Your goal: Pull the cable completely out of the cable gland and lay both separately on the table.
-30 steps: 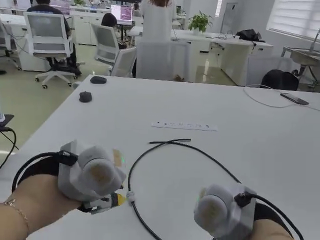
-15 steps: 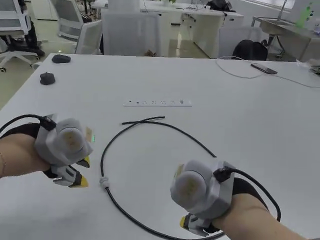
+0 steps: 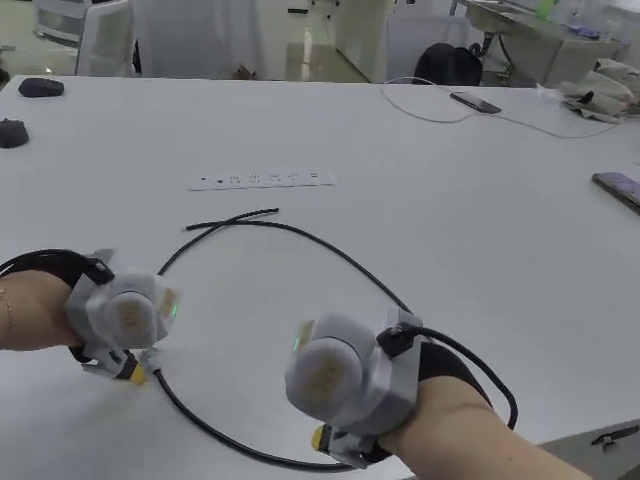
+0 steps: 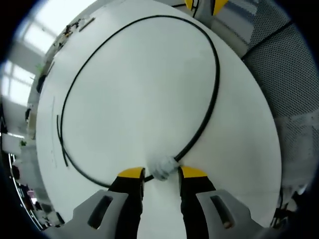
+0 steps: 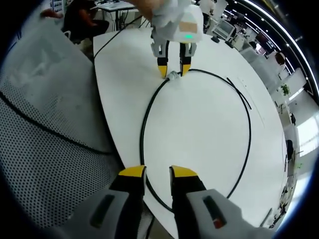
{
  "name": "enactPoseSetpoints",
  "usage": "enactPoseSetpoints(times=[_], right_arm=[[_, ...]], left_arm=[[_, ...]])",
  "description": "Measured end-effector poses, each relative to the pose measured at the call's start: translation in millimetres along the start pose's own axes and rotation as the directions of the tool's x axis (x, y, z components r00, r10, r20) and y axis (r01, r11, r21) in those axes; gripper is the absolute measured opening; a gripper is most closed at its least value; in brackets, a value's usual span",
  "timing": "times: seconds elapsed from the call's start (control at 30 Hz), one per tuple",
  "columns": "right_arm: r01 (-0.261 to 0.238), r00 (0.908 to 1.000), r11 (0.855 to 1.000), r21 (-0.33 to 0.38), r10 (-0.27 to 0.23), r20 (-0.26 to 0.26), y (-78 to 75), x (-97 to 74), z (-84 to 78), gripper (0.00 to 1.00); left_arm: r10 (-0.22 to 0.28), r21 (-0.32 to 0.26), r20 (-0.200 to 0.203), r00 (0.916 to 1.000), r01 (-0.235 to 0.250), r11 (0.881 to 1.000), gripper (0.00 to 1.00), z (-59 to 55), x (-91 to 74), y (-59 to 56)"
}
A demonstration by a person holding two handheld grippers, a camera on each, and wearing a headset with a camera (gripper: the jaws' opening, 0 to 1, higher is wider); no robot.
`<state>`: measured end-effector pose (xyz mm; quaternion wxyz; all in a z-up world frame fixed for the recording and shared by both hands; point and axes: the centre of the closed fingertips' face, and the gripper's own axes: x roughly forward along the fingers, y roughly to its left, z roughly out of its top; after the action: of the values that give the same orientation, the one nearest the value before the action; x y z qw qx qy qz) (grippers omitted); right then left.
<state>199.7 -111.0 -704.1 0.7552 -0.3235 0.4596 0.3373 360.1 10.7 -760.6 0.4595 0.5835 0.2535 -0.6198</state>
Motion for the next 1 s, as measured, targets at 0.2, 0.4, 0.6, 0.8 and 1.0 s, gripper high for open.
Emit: enactPoseSetpoints(times=[0.2,0.4,0.6,0.8,1.0], right_arm=[[-0.006,0.9999,1.0,0.001,0.006,0.009,0.5,-0.2,2.4,0.18],[-0.008,0.9999,1.0,0.001,0.008,0.015,0.9,-0.4,4.2,0.18],[0.031,0.9994,0.997,-0.066,-0.032,-0.014,-3.0,-1.7,2.5,0.16],[0.012,0.999,1.0,-0.024,-0.011,0.044,-0.8,-4.0,11.8,0.17],[-0.031,0.9917,1.0,0.002,0.031,0.125,7.8,-6.7,27.7,0.23]], left_arm=[[-0.099,0.002,0.001,0.9951,0.099,0.995,0.22,0.2,1.1,-7.0],[-0.115,-0.128,-0.028,0.9929,0.111,0.986,0.22,-1.1,-1.1,-9.9],[-0.107,-0.299,0.049,0.9931,0.116,0.947,0.21,11.9,-6.0,-29.1],[-0.052,-0.457,0.131,0.99,0.107,0.883,0.21,29.0,-14.4,-49.9],[-0.001,-0.526,0.174,0.9847,0.094,0.845,0.21,53.9,-40.9,-65.0]])
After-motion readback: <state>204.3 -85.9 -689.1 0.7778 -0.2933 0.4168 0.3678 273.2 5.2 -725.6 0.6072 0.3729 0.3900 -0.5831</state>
